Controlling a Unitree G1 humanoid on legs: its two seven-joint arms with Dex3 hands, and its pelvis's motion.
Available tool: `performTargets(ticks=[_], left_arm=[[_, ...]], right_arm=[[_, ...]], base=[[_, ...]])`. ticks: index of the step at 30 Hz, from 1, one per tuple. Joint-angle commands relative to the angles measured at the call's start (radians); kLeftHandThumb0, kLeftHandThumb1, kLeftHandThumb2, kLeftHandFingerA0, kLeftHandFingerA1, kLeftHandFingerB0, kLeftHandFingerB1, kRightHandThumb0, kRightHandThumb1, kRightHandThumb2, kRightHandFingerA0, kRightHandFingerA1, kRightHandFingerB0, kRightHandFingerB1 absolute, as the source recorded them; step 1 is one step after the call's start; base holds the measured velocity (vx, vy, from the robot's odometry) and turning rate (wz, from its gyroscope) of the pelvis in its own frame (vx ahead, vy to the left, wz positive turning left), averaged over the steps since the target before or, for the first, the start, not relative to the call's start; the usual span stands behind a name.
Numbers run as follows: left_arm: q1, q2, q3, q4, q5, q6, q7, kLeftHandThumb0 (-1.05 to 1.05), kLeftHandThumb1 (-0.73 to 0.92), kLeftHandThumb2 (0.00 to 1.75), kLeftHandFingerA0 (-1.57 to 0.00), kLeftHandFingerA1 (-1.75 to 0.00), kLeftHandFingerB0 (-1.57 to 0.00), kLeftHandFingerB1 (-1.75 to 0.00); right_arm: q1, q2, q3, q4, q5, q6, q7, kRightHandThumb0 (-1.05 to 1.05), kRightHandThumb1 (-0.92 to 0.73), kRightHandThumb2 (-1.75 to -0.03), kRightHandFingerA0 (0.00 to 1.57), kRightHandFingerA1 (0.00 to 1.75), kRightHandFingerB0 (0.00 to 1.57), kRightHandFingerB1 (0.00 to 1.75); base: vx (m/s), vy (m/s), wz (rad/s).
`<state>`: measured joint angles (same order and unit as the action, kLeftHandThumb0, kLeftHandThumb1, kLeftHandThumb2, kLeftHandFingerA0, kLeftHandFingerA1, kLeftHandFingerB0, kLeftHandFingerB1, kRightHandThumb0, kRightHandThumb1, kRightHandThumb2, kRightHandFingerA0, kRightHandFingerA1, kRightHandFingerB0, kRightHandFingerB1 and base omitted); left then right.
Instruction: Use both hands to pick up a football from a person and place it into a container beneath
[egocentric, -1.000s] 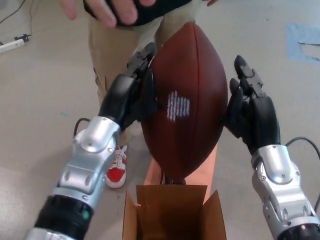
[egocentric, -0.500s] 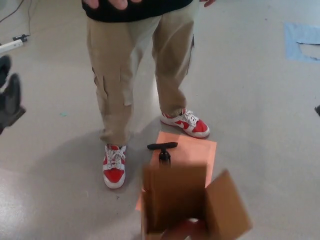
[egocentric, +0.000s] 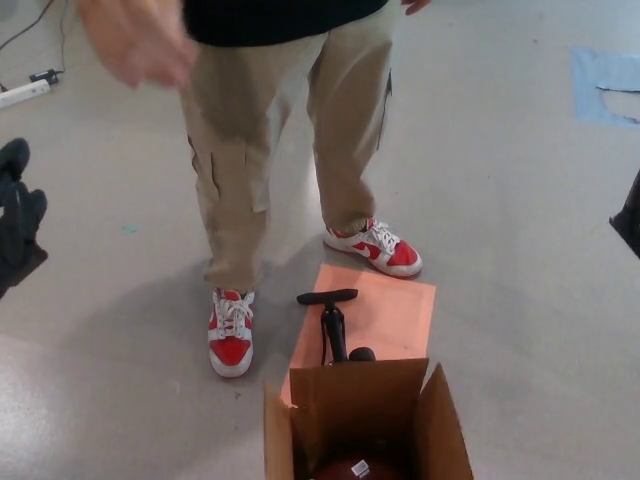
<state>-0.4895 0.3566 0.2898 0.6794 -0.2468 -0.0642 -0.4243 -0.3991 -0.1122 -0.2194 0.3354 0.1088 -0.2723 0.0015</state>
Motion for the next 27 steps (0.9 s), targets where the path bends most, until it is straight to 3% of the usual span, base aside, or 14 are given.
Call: performTargets(ticks=[1,2,3,4,11,12,14,15,16,17,19,20,21,27], left_arm=[[0.025,-0.01,0.003,-0.007,-0.006,-0.033,-0.001,-0.87,0.79,1.1,0.0,-0.1,0.0,-0.08],[0.028,-0.01,-0.003,-0.005,0.003,-0.032,0.005,-0.85,0.72,0.93,0.0,-0.03,0.0,-0.05],[0.032,-0.011,-0.01,-0.003,0.014,-0.032,0.011,-0.85,0.72,0.93,0.0,-0.03,0.0,-0.05],[0.045,-0.018,-0.011,0.004,0.01,-0.039,0.005,-0.88,0.81,1.12,0.0,-0.11,0.0,-0.07],[0.131,-0.035,-0.001,0.183,0.022,-0.157,-0.017,-0.92,0.84,1.12,0.0,-0.06,0.0,-0.03],[0.123,-0.03,-0.006,0.217,0.033,-0.176,-0.012,-0.9,0.82,1.12,0.0,-0.09,0.0,-0.06],[0.118,-0.022,-0.024,0.241,0.064,-0.21,0.011,-0.83,0.78,1.11,0.0,-0.13,0.0,-0.12],[0.108,-0.014,-0.031,0.258,0.076,-0.221,0.02,-0.82,0.7,0.92,0.0,-0.07,0.0,-0.08],[0.101,-0.011,-0.032,0.266,0.077,-0.222,0.02,-0.82,0.7,0.92,0.0,-0.07,0.0,-0.08],[0.094,-0.008,-0.034,0.273,0.078,-0.222,0.02,-0.81,0.75,1.11,0.0,-0.16,0.0,-0.14],[0.082,0.001,-0.043,0.291,0.084,-0.227,0.017,-0.85,0.77,1.11,0.0,-0.13,0.0,-0.11],[0.083,0.001,-0.053,0.29,0.09,-0.225,0.012,-0.89,0.8,1.11,0.0,-0.1,0.0,-0.07],[0.082,-0.001,-0.072,0.292,0.104,-0.218,0.016,-0.9,0.81,1.12,0.0,-0.1,0.0,-0.07],[0.064,0.005,-0.115,0.355,0.133,-0.258,0.027,-0.9,0.79,1.11,0.0,-0.12,0.0,-0.08]], right_arm=[[0.002,0.015,-0.01,0.028,0.032,-0.027,0.011,-0.81,-0.78,-0.96,0.0,0.06,0.0,0.07],[-0.002,0.017,-0.01,0.053,0.031,-0.033,0.013,-0.84,-0.79,-1.0,0.0,0.08,0.0,0.06],[-0.008,0.02,-0.009,0.084,0.029,-0.04,0.015,-0.84,-0.79,-1.0,0.0,0.08,0.0,0.06],[-0.009,0.02,-0.005,0.133,0.014,-0.055,0.009,-0.86,-0.84,-1.18,0.0,0.14,0.0,0.11],[-0.056,0.016,0.035,0.602,-0.047,-0.039,0.014,-0.85,-0.81,-1.13,0.07,0.28,0.06,0.17],[-0.064,0.011,0.042,0.634,-0.051,-0.028,0.016,-0.78,-0.92,-0.7,0.12,0.27,0.07,0.2],[-0.067,-0.001,0.056,0.668,-0.066,-0.047,0.025,-0.82,-0.92,-0.7,0.12,0.26,0.08,0.21],[-0.072,-0.006,0.069,0.688,-0.081,-0.054,0.021,-0.75,-0.74,-1.12,0.03,0.4,0.02,0.25],[-0.076,-0.006,0.074,0.695,-0.087,-0.053,0.015,-0.75,-0.74,-1.12,0.03,0.4,0.02,0.25],[-0.081,-0.009,0.084,0.708,-0.099,-0.06,0.005,-0.76,-0.75,-1.12,0.04,0.41,0.01,0.25],[-0.084,-0.016,0.104,0.746,-0.119,-0.084,-0.008,-0.77,-0.75,-1.13,0.03,0.41,0.01,0.24],[-0.081,-0.028,0.122,0.758,-0.137,-0.081,-0.016,-0.87,-0.85,-1.14,0.08,0.21,0.07,0.15],[-0.075,-0.045,0.145,0.777,-0.164,-0.08,-0.033,-0.85,-0.87,-1.16,0.03,0.17,0.03,0.14],[-0.108,-0.075,0.201,0.864,-0.189,-0.087,-0.062,-0.84,-0.87,-1.18,0.0,0.15,0.0,0.14]], base=[[0.0,0.0,0.0],[0.0,0.0,0.0],[0.0,0.0,0.0],[0.0,0.0,0.0],[0.0,0.0,0.0],[0.0,0.0,0.0],[0.0,0.0,0.0],[0.0,0.0,0.0],[0.0,0.0,0.0],[0.0,0.0,0.0],[0.0,0.0,0.0],[0.0,0.0,0.0],[0.0,0.0,0.0],[0.0,0.0,0.0]])
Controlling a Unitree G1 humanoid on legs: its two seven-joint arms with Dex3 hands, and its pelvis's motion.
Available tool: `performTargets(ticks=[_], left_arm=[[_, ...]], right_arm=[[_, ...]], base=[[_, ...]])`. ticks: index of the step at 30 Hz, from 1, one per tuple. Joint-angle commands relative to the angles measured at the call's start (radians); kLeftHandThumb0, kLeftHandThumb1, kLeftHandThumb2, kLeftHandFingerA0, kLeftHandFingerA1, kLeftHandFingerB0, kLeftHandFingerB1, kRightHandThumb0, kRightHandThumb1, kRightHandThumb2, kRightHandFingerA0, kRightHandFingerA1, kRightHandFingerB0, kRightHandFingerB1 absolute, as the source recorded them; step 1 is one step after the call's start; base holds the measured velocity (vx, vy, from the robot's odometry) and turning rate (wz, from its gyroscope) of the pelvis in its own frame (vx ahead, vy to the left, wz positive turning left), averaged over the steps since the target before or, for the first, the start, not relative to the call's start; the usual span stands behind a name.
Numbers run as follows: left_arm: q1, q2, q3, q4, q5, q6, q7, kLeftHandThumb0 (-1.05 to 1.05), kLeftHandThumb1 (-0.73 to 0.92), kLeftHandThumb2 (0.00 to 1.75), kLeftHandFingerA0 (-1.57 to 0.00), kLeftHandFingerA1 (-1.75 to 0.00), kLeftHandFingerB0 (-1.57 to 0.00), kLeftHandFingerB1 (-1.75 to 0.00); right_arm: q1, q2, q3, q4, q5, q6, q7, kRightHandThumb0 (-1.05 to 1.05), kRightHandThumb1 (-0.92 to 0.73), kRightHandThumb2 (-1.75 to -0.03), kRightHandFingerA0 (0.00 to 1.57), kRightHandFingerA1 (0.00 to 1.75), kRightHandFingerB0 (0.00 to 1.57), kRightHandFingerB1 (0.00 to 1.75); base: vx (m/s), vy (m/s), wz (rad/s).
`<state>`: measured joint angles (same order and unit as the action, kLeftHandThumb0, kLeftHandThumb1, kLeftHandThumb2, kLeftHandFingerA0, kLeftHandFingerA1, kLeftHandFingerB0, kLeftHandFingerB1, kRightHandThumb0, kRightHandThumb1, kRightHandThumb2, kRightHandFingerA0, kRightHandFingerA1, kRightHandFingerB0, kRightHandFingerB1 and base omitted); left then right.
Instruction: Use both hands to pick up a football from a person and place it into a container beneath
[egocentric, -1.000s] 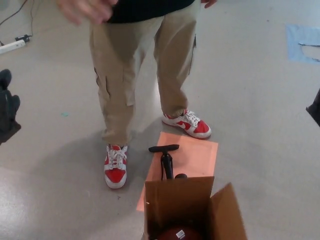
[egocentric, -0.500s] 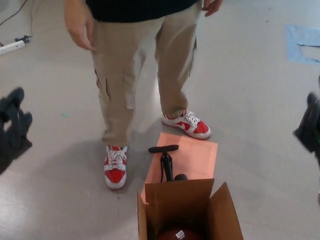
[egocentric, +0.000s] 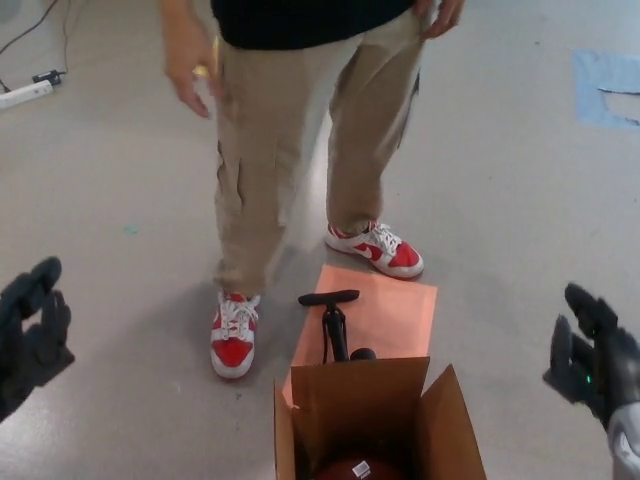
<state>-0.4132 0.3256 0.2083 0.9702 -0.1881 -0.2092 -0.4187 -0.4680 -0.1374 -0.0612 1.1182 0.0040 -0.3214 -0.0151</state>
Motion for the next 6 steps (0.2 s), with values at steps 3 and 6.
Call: performTargets(ticks=[3,6], left_arm=[[-0.028,0.041,-0.033,0.098,0.07,-0.122,0.019,-0.9,0.78,1.11,0.0,-0.12,0.0,-0.07],[-0.034,0.046,-0.033,0.115,0.072,-0.126,0.022,-0.91,0.77,1.1,0.0,-0.1,0.0,-0.07]], right_arm=[[-0.058,-0.056,0.054,0.097,-0.089,-0.048,-0.044,-0.86,-0.85,-1.13,0.05,0.18,0.04,0.13],[-0.067,-0.06,0.067,0.107,-0.101,-0.048,-0.044,-0.87,-0.84,-1.13,0.05,0.18,0.04,0.11]], base=[[0.0,0.0,0.0],[0.0,0.0,0.0]])
